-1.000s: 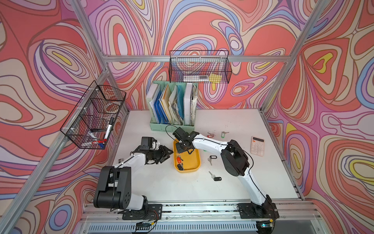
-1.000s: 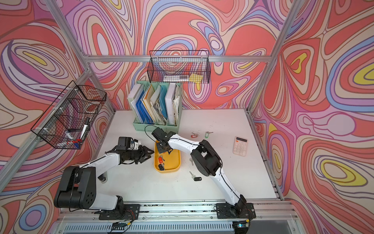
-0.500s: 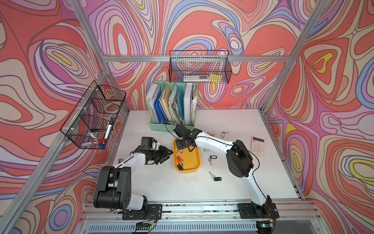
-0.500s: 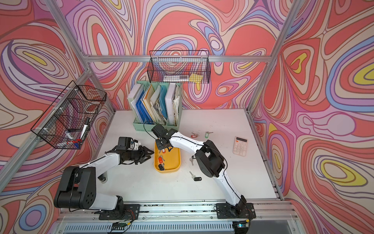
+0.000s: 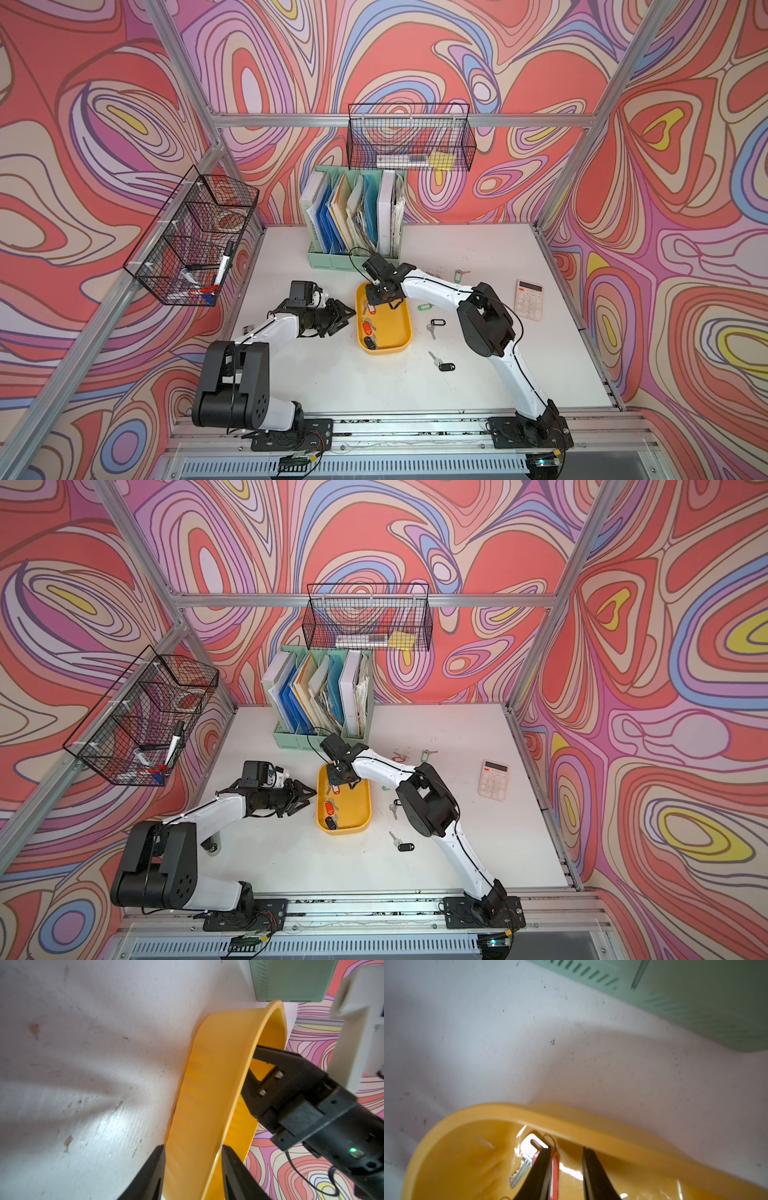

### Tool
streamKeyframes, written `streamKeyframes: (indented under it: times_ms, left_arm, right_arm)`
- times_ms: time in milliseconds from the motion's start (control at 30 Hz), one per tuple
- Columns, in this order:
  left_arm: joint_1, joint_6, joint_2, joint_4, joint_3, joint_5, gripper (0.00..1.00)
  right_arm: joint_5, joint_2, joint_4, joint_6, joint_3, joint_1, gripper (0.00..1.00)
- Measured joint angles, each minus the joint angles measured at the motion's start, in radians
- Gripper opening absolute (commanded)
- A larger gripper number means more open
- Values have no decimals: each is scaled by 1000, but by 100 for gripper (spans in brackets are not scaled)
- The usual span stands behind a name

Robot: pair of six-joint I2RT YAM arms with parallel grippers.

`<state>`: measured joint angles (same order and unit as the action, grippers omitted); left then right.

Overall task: Take the keys out of the storage box
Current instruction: Pick up the key from the storage box.

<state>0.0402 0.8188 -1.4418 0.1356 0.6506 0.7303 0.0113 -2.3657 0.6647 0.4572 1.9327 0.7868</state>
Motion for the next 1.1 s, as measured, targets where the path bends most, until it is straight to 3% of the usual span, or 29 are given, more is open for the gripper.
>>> streamKeyframes:
  times_ms: [733, 900, 1100]
  left_arm:
    - [0, -4, 0, 0, 0, 0, 49]
    - [0, -7, 0, 0, 0, 0, 49]
    - [0, -7, 0, 0, 0, 0, 49]
  right_arm:
    - [-101, -29, -48, 43, 29, 0, 27]
    - [-118, -34, -55, 52, 32, 0, 20]
    - [-144, -37, -66, 58, 35, 0, 2]
